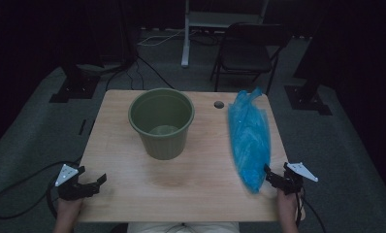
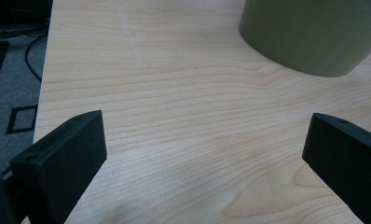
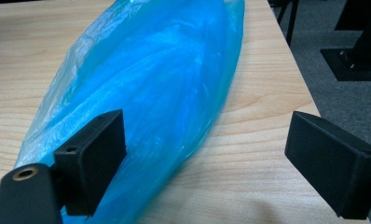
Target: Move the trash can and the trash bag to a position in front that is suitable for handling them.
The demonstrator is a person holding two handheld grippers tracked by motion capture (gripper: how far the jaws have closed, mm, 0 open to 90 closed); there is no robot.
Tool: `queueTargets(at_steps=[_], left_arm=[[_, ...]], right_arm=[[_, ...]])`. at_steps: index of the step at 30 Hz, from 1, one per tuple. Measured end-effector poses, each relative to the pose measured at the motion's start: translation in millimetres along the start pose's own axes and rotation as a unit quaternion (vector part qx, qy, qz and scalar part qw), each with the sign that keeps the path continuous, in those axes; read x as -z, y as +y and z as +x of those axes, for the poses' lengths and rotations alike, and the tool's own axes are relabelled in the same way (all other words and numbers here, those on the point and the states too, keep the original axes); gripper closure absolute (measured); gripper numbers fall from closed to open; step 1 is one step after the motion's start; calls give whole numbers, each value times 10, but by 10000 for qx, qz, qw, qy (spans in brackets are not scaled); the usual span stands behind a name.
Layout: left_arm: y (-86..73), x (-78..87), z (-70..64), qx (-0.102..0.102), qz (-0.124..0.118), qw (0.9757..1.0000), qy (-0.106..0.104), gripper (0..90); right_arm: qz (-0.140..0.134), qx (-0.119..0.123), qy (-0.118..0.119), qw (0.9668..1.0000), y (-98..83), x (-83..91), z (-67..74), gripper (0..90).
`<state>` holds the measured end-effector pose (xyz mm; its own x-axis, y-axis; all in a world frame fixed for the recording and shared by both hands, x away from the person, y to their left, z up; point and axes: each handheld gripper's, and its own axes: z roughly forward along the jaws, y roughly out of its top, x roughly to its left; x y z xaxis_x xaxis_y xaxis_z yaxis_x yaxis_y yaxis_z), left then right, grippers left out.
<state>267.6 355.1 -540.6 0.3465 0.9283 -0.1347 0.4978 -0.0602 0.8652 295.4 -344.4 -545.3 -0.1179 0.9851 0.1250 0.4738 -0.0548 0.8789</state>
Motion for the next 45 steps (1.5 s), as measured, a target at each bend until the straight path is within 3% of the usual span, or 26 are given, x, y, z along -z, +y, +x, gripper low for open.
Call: queueTargets(at_steps=[3,8,13,16,23,28,36,45], left_arm=[[16,-35,-26,-129,156,9998,42,1],[41,-82,-28,-141,223,9996,37,1],[91,-162,-4,-77,257,9996,53,1],[115,-182,-5,-189,368,9991,97,1],[226,-266,62,-88,301,9995,97,1],[301,-349,70,-74,242,9996,87,2],[540,-597,37,-11,13,10000,41,2],[778,-854,-68,-154,-22,9999,17,1]], right_arm=[[41,57,15,10000,10,-5,6,117],[57,3,87,9999,45,3,4,117],[-56,93,201,9997,214,-32,81,117],[-114,183,325,9992,322,-78,178,117],[-197,487,538,9972,632,-253,413,117],[-224,484,755,9957,797,-406,588,118],[-183,557,1055,9927,898,-640,932,118],[-65,668,1194,9906,964,-972,1282,118]])
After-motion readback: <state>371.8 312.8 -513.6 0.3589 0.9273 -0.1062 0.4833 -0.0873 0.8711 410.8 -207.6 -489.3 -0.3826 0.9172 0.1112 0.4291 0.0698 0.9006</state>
